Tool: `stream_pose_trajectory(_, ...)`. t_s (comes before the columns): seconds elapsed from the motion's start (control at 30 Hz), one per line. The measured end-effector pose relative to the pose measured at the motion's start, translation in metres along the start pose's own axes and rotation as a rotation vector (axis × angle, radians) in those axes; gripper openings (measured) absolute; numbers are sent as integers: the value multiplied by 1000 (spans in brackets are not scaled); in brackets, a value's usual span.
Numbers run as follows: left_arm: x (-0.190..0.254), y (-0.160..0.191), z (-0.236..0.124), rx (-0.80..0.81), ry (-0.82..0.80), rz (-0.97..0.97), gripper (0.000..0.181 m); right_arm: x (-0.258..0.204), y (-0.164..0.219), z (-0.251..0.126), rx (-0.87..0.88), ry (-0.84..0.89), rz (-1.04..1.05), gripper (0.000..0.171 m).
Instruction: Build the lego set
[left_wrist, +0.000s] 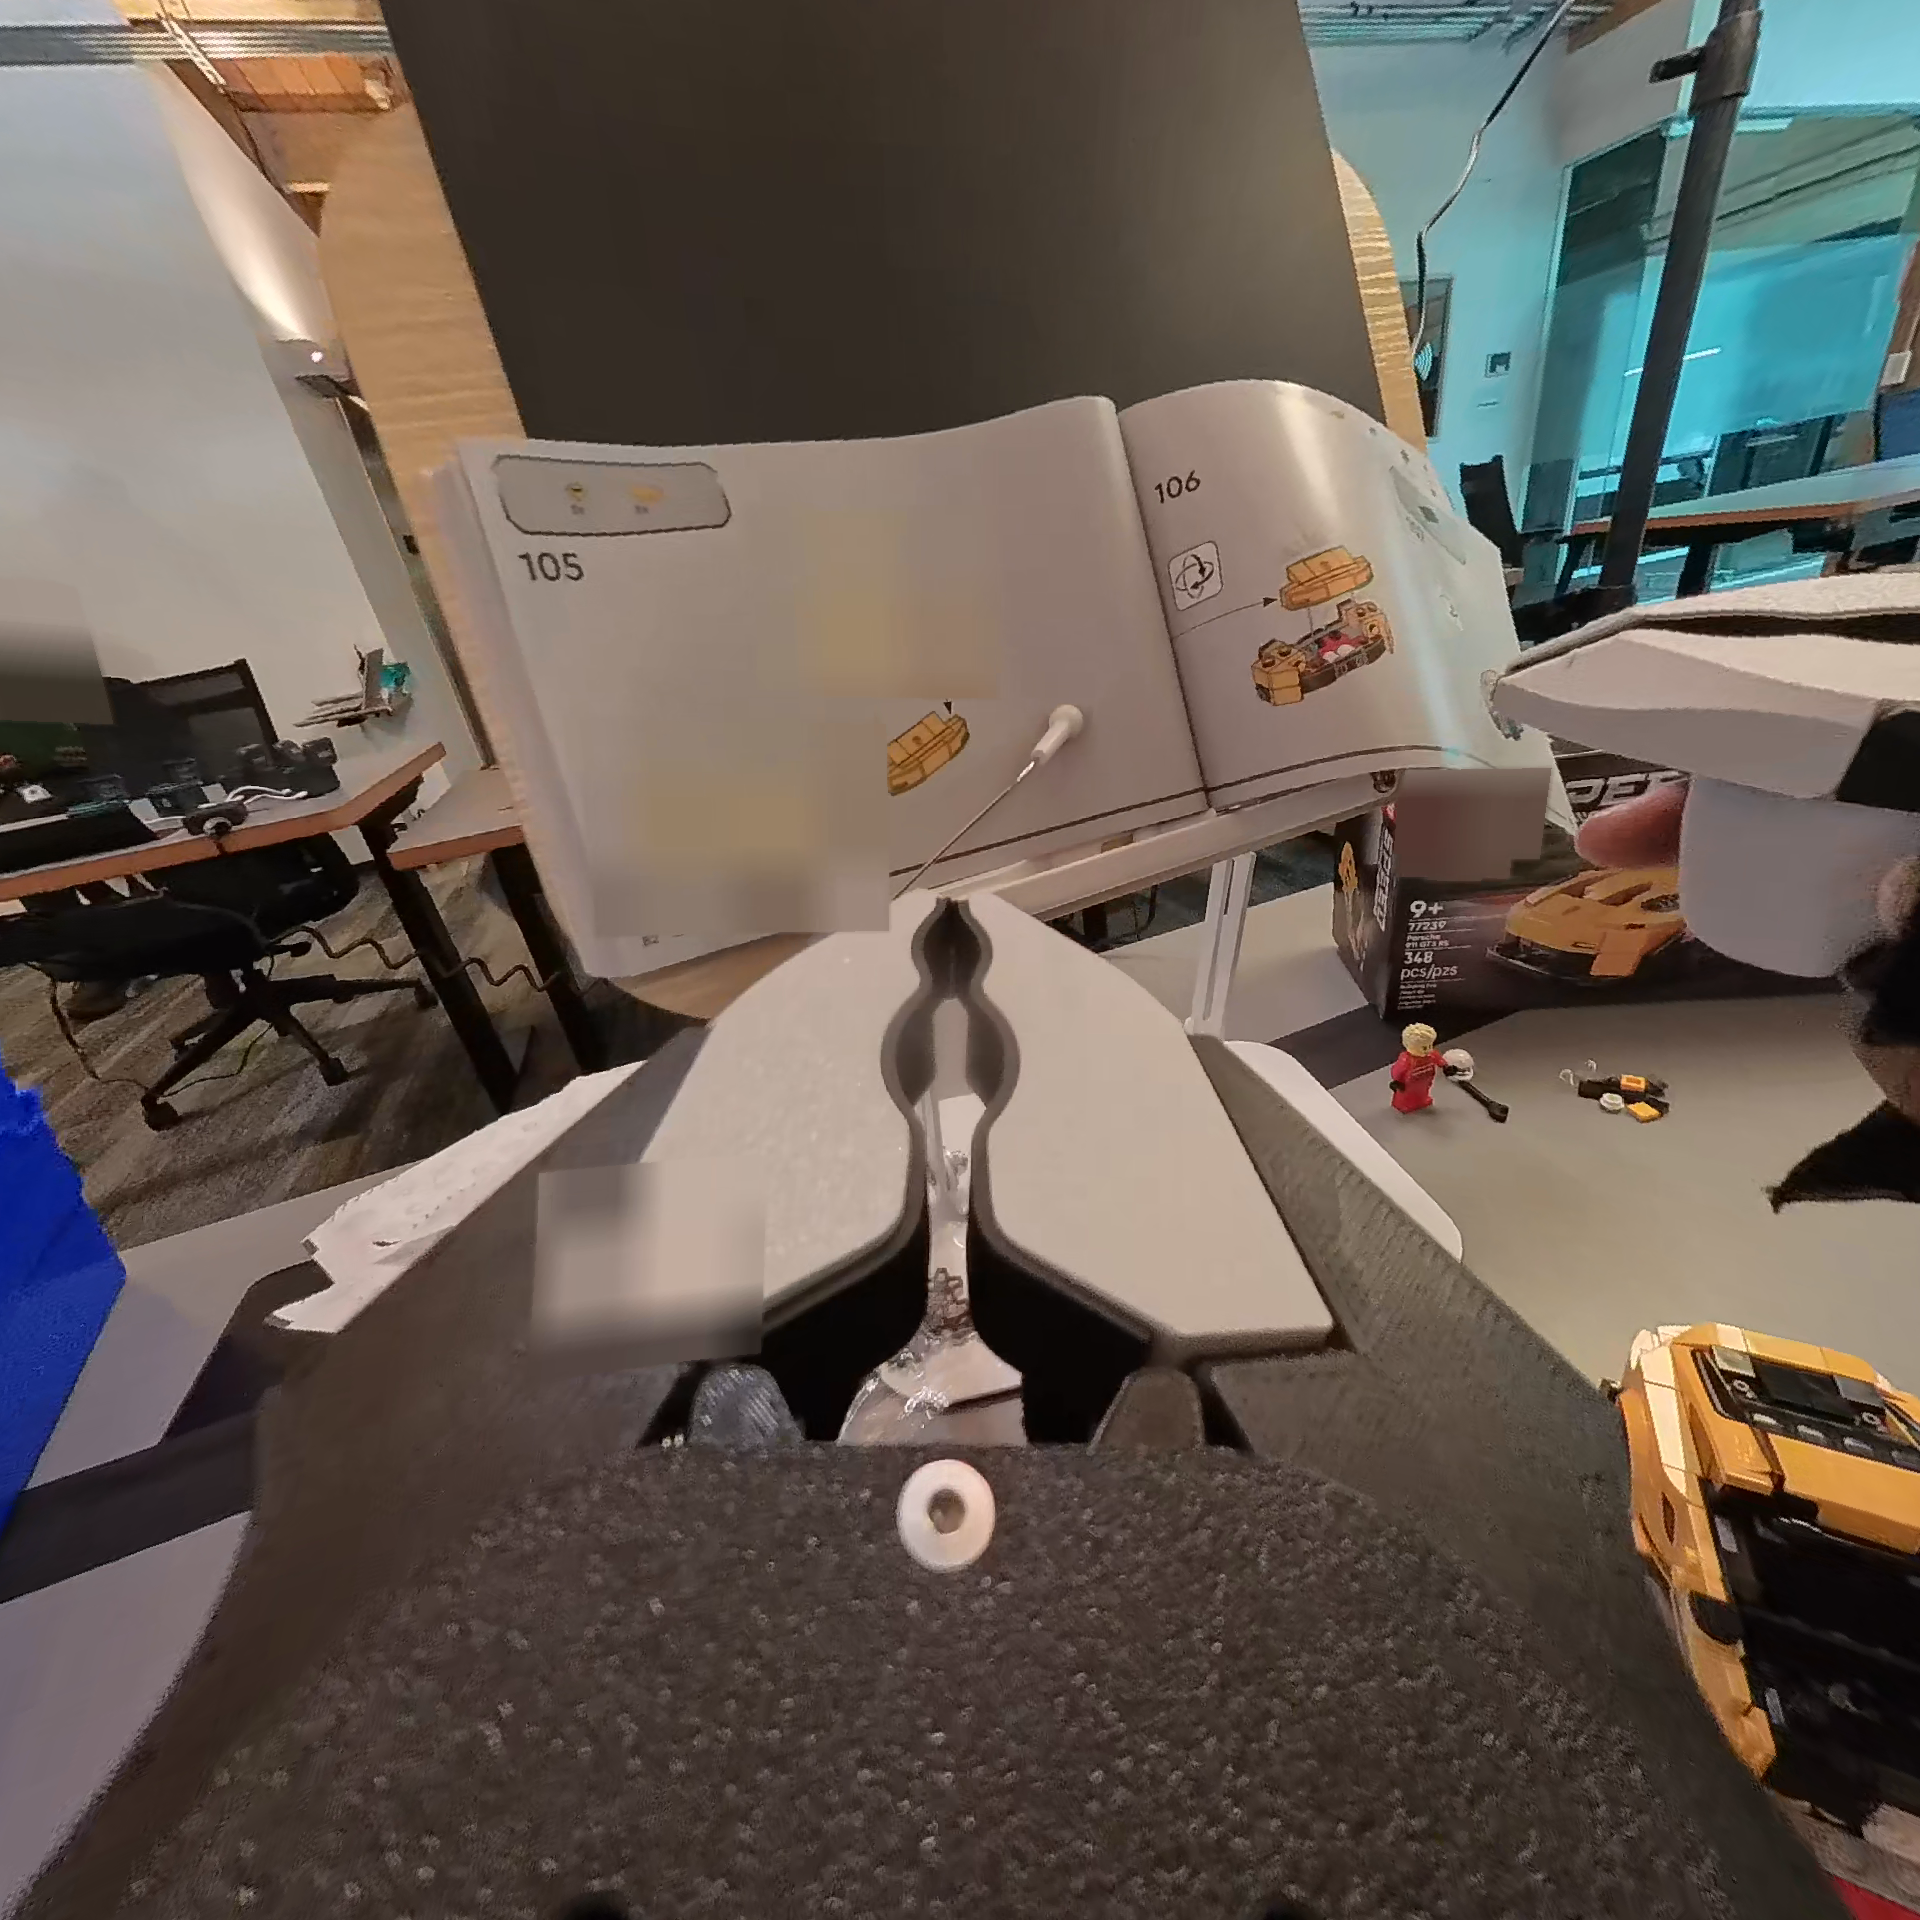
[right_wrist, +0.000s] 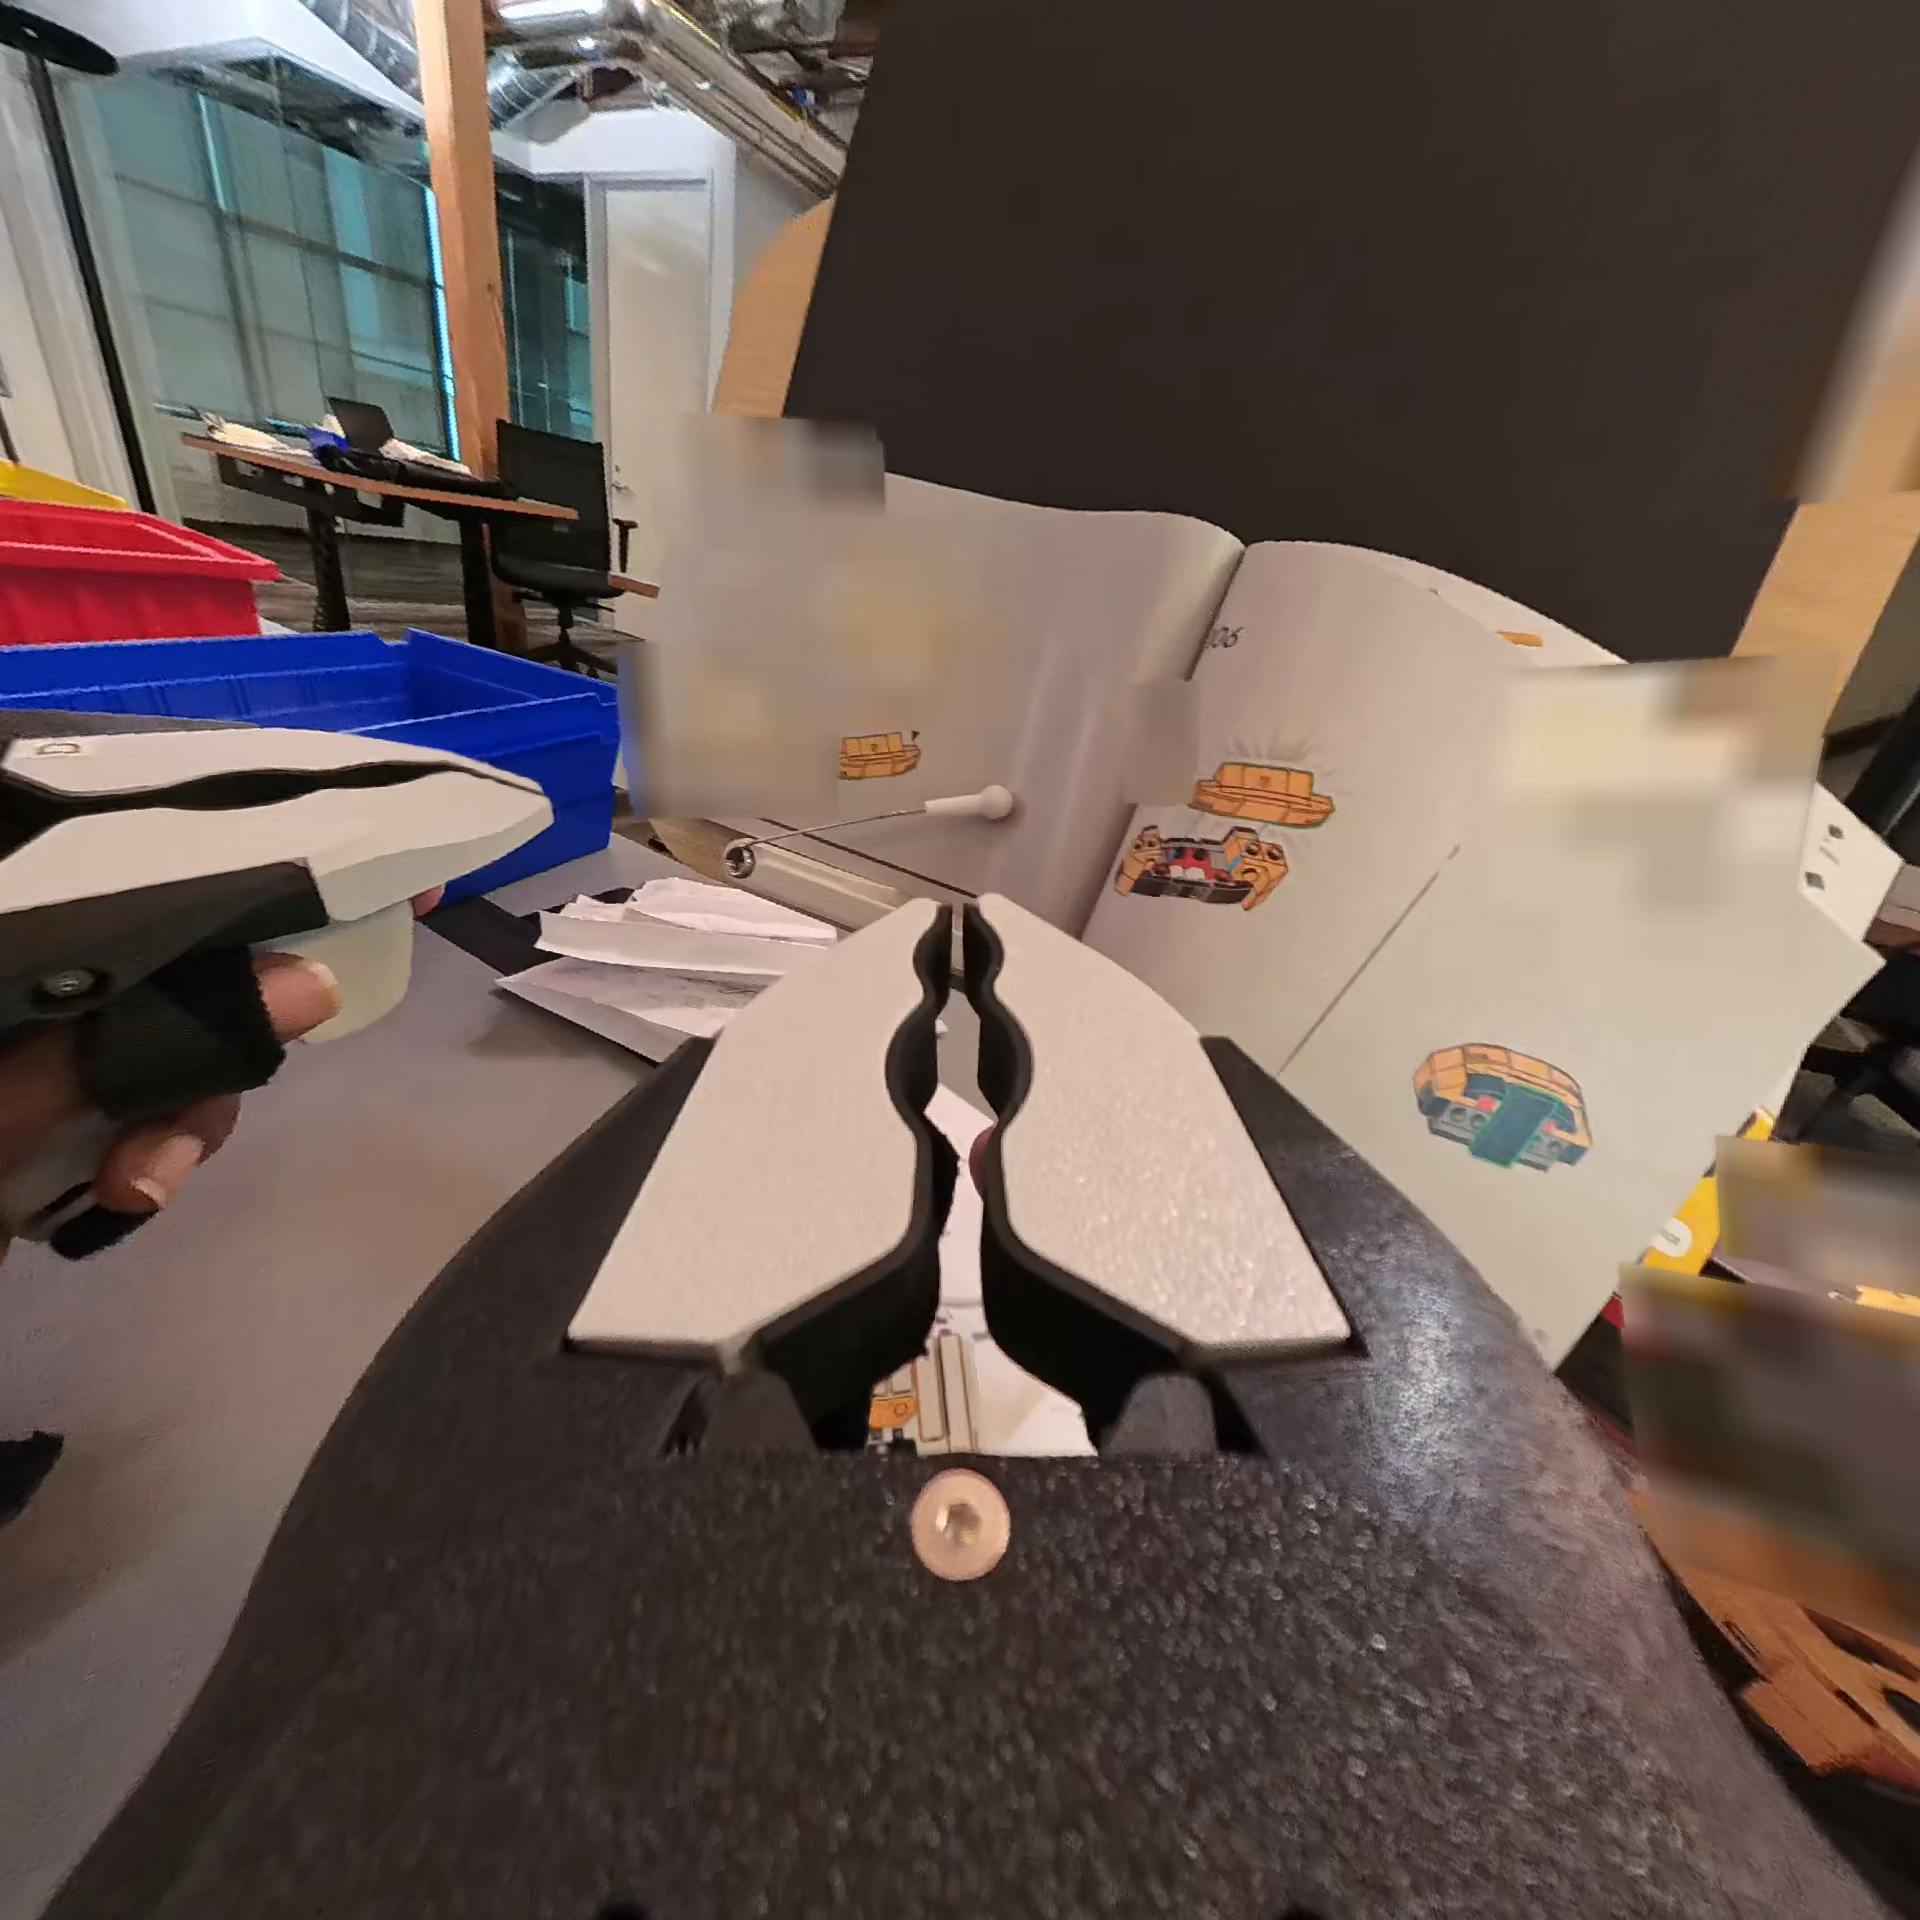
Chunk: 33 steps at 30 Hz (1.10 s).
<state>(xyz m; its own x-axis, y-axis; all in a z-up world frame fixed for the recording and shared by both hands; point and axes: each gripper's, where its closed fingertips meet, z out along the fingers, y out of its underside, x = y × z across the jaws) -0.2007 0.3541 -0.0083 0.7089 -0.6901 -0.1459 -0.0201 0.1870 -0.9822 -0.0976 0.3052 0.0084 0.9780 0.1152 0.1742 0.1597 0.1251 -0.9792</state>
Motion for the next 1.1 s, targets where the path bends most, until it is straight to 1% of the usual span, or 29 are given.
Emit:
stream_pose_trajectory(0.3,2,12,4,-45,-10,-11,0,-14,7,2,-3,-36,8,2)
stream_pose_trajectory(0.43,8,15,5,-56,2,-12,0,-14,-3,-2,-2,-53,29,2)
stream_pose_trajectory(0.57,19,8,7,-53,19,12,0,-15,-20,-19,-16,-114,69,4)
stream_pose_trajectory(0.6,21,5,8,-51,23,21,0,-20,-16,-28,-38,-148,80,6)
stream_pose_trajectory(0.67,23,-3,13,-38,15,51,0,-22,6,-52,-90,-176,52,6)
stream_pose_trajectory(0.77,22,-21,28,-13,5,59,0,-14,51,-97,-161,-166,44,5)
stream_pose_trajectory(0.87,15,-43,51,23,-35,100,0,1,82,-132,-206,-116,92,4)
stream_pose_trajectory(0.97,7,-53,76,30,-63,100,0,12,90,-146,-206,-85,146,4)
stream_pose_trajectory(1.1,-2,-49,100,7,-62,94,0,12,90,-144,-192,-76,119,4)
